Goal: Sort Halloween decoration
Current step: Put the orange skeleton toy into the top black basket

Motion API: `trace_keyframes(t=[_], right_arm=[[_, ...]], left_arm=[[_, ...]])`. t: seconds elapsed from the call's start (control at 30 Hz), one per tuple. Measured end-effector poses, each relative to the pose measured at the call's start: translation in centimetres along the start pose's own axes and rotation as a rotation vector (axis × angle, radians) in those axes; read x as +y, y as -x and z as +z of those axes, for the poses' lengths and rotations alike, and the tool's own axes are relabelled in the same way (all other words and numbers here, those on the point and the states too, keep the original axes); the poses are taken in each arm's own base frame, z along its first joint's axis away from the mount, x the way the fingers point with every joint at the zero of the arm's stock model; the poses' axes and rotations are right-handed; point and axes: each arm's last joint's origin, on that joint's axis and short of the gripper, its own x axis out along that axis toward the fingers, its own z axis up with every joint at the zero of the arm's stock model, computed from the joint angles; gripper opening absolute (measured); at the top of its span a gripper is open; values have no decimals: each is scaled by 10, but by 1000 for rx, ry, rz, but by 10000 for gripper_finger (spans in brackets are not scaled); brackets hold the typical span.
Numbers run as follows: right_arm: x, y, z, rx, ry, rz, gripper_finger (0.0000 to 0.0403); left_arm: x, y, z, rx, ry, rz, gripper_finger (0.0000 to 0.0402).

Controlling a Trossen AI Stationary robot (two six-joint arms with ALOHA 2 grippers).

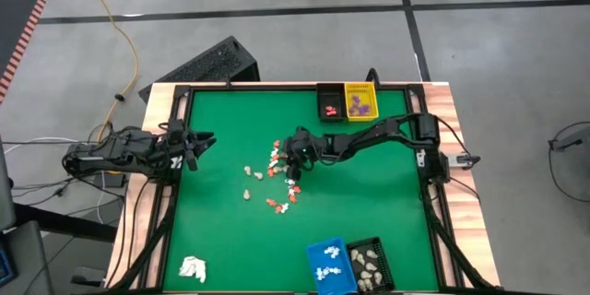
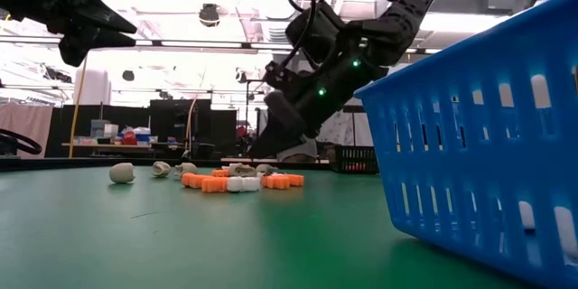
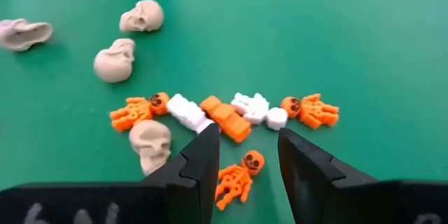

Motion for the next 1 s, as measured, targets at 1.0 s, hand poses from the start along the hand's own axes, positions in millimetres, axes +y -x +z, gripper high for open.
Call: trace_keyframes(t=[1.0], right_arm=[[18,-12,-24,78,-73,-173,103]], left_arm=[[0,0,0,-2,26,5,121]])
